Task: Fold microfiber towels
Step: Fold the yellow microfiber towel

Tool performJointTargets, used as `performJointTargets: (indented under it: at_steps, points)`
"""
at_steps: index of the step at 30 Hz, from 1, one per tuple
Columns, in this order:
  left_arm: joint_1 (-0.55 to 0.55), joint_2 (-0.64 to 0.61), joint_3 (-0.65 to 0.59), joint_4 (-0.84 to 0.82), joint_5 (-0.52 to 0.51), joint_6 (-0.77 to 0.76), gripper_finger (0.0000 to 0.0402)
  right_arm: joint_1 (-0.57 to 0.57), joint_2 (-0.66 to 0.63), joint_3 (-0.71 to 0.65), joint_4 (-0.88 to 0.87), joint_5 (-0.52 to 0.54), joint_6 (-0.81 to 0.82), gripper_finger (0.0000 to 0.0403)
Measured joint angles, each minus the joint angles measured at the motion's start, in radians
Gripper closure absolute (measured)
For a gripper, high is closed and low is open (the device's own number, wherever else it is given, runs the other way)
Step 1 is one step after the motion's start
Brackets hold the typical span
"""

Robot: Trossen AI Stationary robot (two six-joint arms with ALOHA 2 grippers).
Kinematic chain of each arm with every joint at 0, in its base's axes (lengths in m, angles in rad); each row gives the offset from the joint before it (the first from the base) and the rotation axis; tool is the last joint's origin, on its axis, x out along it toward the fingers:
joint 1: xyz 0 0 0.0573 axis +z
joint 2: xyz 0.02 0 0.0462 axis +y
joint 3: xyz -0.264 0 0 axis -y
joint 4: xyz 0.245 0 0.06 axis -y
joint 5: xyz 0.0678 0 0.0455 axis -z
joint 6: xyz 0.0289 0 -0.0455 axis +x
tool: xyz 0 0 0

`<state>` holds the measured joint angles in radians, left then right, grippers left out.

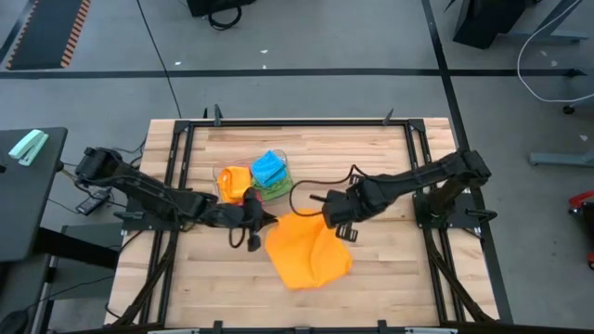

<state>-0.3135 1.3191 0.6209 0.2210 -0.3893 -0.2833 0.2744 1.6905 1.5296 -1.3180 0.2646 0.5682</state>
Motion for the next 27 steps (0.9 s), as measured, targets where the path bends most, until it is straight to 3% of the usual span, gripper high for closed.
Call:
performJointTargets:
  at_steps: [9,17,22,27]
  points:
    - [0.021,0.102,0.001,-0.002,0.0,-0.02,0.0367,-0.071,-0.001,-0.128,0.12,-0.001,0.004,0.0396]
    - [0.021,0.108,0.001,-0.008,0.0,-0.02,0.0395,-0.072,-0.001,-0.18,0.363,0.069,-0.23,0.0389]
    - [0.017,0.108,0.001,-0.089,0.001,-0.057,0.0382,-0.11,-0.001,-0.235,0.503,0.113,-0.339,0.0342]
    - [0.017,0.109,0.001,-0.217,0.001,-0.145,0.038,-0.179,-0.001,-0.236,0.409,0.131,-0.343,0.0271]
